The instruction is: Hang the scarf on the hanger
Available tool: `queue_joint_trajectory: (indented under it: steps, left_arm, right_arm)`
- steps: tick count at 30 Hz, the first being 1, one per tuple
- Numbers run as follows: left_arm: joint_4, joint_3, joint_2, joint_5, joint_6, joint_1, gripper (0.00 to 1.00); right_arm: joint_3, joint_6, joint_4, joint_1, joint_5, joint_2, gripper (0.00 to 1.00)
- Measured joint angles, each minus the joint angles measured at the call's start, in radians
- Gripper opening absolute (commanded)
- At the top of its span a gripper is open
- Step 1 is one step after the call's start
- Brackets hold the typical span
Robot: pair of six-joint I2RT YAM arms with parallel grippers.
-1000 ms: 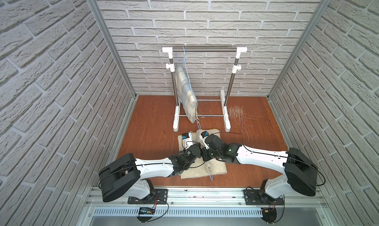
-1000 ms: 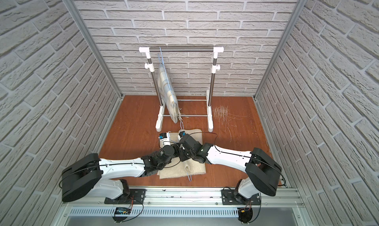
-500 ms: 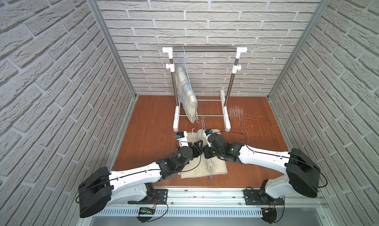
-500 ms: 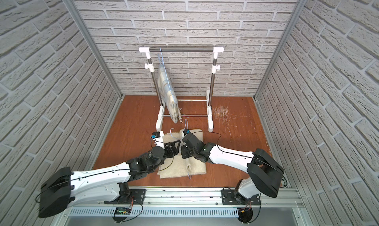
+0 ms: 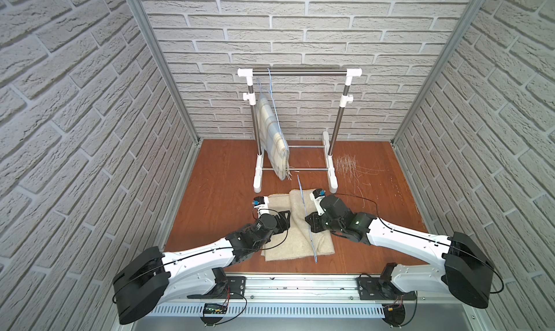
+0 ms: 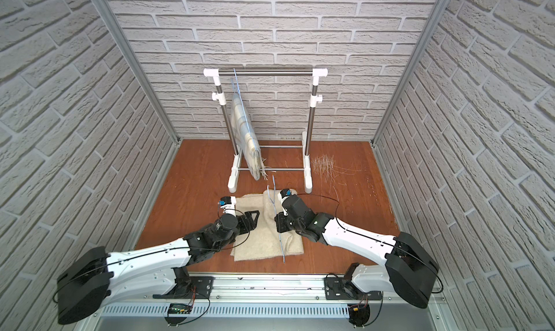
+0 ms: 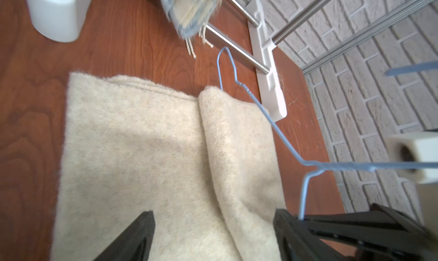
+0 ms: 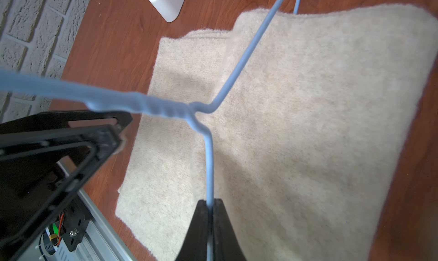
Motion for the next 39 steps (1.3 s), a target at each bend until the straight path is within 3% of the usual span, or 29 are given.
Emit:
queue_joint_trajectory:
  steps: [14, 26, 33, 39]
  left_arm:
    - [0.246, 0.131, 0.296, 0.157, -0.064, 0.030, 0.80]
    - [0.067, 0.149, 0.168, 0.145, -0.117, 0.026, 0.78]
    - [0.057, 0.227, 0.285, 0.202, -0.142, 0.008, 0.76]
    - [0.020, 0.226, 0.291, 0.216, -0.185, 0.005, 0.72]
  right_arm:
    - [-0.025, 0.000, -0.026, -0.033, -0.003, -0.047, 0.03]
    - [-0.029, -0.005, -0.045, -0.056, -0.012, -0.061, 0.03]
    - [-0.029, -0.013, -0.051, -0.069, -0.020, -0.062, 0.03]
    - [-0.029, -0.019, -0.057, -0.080, -0.024, -0.067, 0.03]
